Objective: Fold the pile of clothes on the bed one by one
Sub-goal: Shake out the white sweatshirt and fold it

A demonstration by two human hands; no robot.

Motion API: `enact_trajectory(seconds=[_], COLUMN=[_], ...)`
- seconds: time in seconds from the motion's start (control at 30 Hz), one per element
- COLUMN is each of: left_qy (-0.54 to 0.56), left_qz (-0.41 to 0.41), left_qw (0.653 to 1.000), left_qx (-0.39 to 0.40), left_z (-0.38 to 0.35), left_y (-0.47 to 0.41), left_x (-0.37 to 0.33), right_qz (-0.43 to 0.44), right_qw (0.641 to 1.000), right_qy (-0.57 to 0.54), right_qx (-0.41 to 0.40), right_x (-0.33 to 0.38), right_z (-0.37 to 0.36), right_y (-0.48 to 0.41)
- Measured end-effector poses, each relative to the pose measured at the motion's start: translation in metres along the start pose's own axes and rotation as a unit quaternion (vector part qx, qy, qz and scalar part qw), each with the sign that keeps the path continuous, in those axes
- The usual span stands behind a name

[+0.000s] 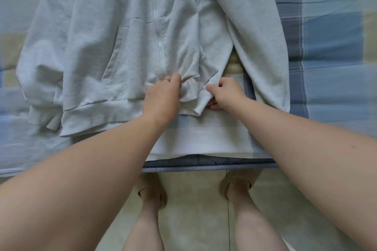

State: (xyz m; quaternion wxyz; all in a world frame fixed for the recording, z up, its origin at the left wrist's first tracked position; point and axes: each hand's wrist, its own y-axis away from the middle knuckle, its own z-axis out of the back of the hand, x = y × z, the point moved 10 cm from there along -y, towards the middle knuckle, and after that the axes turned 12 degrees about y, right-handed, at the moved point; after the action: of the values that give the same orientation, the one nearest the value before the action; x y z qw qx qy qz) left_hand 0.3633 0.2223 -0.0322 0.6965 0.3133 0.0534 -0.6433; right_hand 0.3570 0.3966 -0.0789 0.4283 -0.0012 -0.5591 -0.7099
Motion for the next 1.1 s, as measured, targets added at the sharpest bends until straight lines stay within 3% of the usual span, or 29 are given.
enact_trajectory(seconds=[0.23, 0.4, 0.43, 0.5, 0.57, 0.6, 0.67, 0.73, 0.9, 0.97, 1.1], left_qy=[0.013, -0.08, -0.098, -0.083, -0.053, -0.061, -0.099, -0.116, -0.04, -0.017, -0.027], left_qz=[0.04, 0.091, 0.076, -0.016, -0.08, -0.071, -0.02, -0.002, -0.027, -0.027, -0.028], left_qw=[0.998, 0.989, 0.99, 0.996, 0.994, 0.993, 0.99, 0.992, 0.999, 0.999, 0.998], left_qx=[0.043, 0.087, 0.067, 0.022, 0.049, 0.074, 0.094, 0.049, 0.009, 0.018, 0.056], left_z=[0.0, -0.005, -0.002, 0.001, -0.013, -0.023, -0.035, -0.032, -0.016, -0.011, -0.009], left_y=[0.006, 0.009, 0.008, 0.008, 0.011, 0.011, 0.008, 0.005, 0.003, 0.007, 0.014], left_x=[-0.004, -0.008, -0.014, -0.042, -0.06, -0.058, -0.044, -0.034, -0.024, -0.019, -0.016], right_qz=[-0.038, -0.099, -0.065, 0.081, 0.221, 0.24, 0.187, 0.148, 0.206, 0.229, 0.276], right_qw=[0.995, 0.987, 0.98, 0.932, 0.899, 0.901, 0.905, 0.88, 0.807, 0.807, 0.848], right_qy=[0.004, 0.019, 0.088, 0.235, 0.281, 0.297, 0.366, 0.444, 0.524, 0.504, 0.403], right_qx=[-0.089, -0.127, -0.167, -0.264, -0.254, -0.208, -0.113, -0.084, -0.177, -0.203, -0.206], right_x=[-0.031, -0.046, -0.034, 0.008, 0.039, 0.041, 0.019, -0.003, -0.005, 0.0, 0.015], right_z=[0.084, 0.111, 0.117, 0.119, 0.095, 0.08, 0.054, 0.045, 0.047, 0.054, 0.079], right_y=[0.025, 0.028, 0.029, 0.042, 0.053, 0.05, 0.034, 0.025, 0.029, 0.031, 0.04])
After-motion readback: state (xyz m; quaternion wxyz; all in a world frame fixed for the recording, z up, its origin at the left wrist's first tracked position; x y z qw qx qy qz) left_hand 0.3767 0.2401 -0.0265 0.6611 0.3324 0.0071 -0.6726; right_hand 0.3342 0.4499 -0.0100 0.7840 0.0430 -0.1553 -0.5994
